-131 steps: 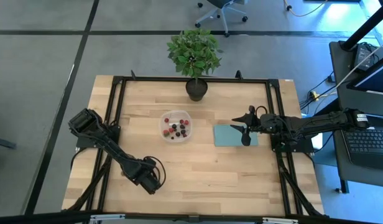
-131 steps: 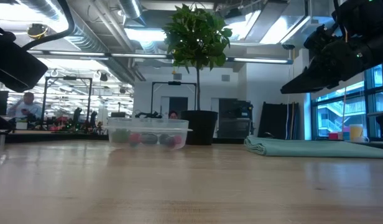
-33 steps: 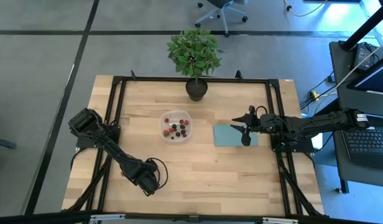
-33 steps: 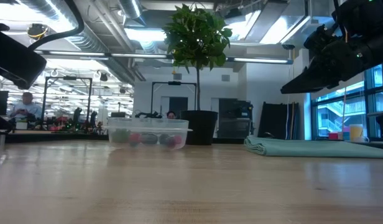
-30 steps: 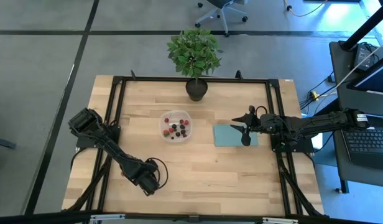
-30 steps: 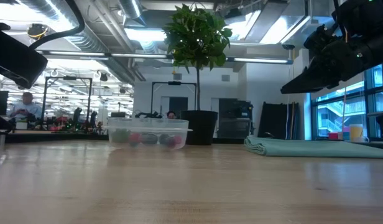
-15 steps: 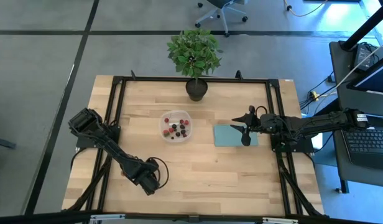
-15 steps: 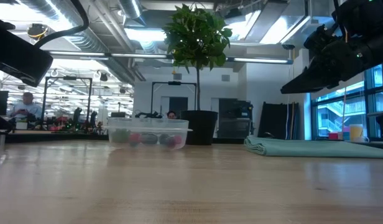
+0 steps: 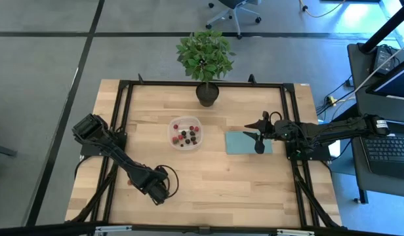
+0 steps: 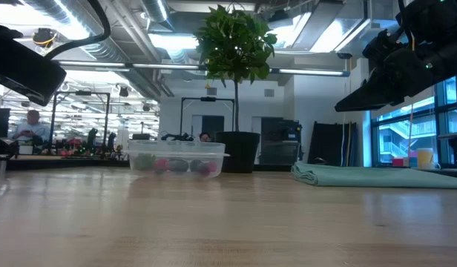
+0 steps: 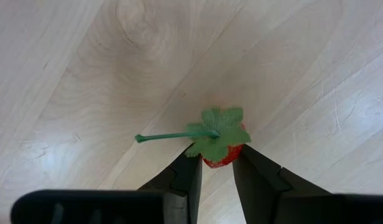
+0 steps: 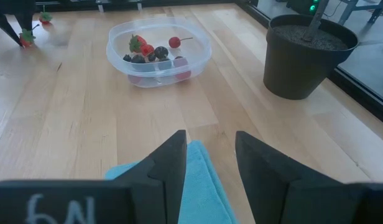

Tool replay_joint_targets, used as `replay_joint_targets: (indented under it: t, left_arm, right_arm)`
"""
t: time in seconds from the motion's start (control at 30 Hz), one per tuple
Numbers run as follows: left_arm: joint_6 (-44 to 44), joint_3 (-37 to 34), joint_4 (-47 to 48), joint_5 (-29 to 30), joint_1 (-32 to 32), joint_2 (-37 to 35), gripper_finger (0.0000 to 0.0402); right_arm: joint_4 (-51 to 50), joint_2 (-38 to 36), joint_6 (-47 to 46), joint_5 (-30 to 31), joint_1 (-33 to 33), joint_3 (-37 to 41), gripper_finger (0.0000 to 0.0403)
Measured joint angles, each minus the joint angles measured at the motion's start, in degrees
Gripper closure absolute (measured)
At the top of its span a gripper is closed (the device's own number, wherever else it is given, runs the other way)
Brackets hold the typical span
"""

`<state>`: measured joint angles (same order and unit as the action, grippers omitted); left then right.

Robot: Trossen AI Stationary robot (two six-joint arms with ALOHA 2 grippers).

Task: Pick and placing Produce into tupperware
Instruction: Put the right strawberry into the container

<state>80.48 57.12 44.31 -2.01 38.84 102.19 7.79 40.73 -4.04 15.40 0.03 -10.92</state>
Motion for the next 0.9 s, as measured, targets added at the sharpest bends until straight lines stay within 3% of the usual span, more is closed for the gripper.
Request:
replay_joint_targets:
  t: [0.27, 0.63, 0.9]
  left_arm:
    - [0.3, 0.0, 0.0, -1.1, -0.5, 0.0, 0.0317]
    - [0.1, 0.0, -0.1, -3.0, -2.9, 0.0, 0.0260]
    - [3.2, 0.0, -0.1, -3.1, -3.9, 0.0, 0.0254]
  right_arm:
    - [0.0, 0.0, 0.0, 0.0, 0.0, 0.0, 0.0262]
    - [0.0, 0.0, 0.0, 0.0, 0.0, 0.0, 0.0262]
    - [0.0, 0.0, 0.0, 0.0, 0.0, 0.0, 0.0262]
